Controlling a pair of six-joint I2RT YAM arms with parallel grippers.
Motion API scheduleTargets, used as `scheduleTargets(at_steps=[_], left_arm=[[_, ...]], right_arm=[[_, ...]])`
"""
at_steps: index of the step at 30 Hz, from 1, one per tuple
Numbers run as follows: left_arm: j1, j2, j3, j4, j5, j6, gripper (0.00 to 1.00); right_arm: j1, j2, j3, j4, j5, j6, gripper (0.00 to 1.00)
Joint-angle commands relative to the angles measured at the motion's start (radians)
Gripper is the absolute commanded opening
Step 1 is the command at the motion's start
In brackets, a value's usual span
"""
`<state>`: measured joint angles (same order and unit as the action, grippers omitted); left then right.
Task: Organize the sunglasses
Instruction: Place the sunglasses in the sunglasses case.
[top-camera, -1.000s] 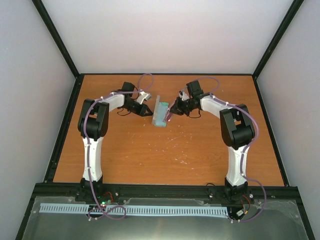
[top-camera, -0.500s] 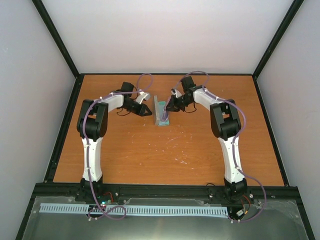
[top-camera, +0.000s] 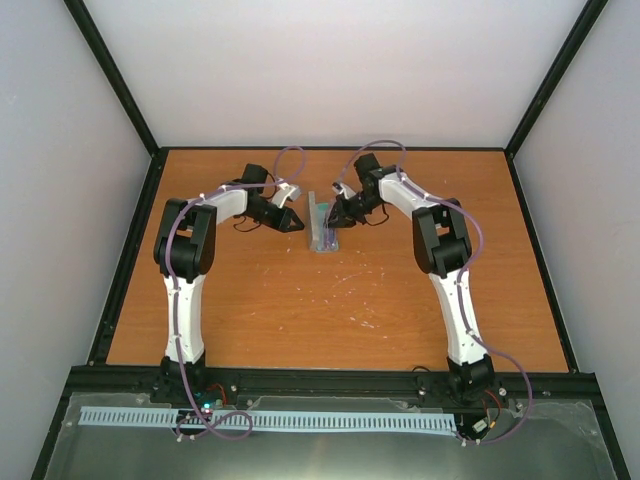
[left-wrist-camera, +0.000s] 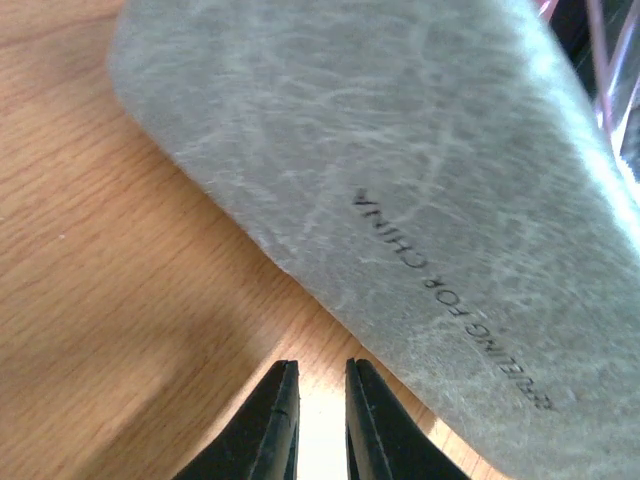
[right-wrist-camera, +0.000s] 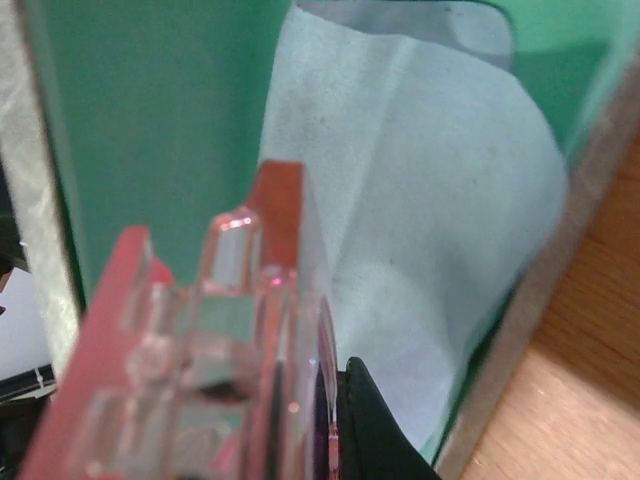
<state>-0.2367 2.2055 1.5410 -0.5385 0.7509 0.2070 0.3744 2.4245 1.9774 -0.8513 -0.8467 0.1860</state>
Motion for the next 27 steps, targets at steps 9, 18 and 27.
scheduleTargets(at_steps=[9,18,27], left_arm=[[-0.003,-0.020,0.011,0.012,0.004,-0.024,0.16],[-0.004,-0.018,0.011,0.017,0.010,-0.027,0.16],[-0.005,-0.018,0.002,0.018,0.014,-0.018,0.16]], right_arm=[[0.029,0.083,0.083,-0.077,-0.020,-0.040,0.17],[0.027,0.043,0.082,-0.094,0.046,-0.017,0.23],[0.023,-0.001,0.045,-0.085,0.067,0.006,0.30]])
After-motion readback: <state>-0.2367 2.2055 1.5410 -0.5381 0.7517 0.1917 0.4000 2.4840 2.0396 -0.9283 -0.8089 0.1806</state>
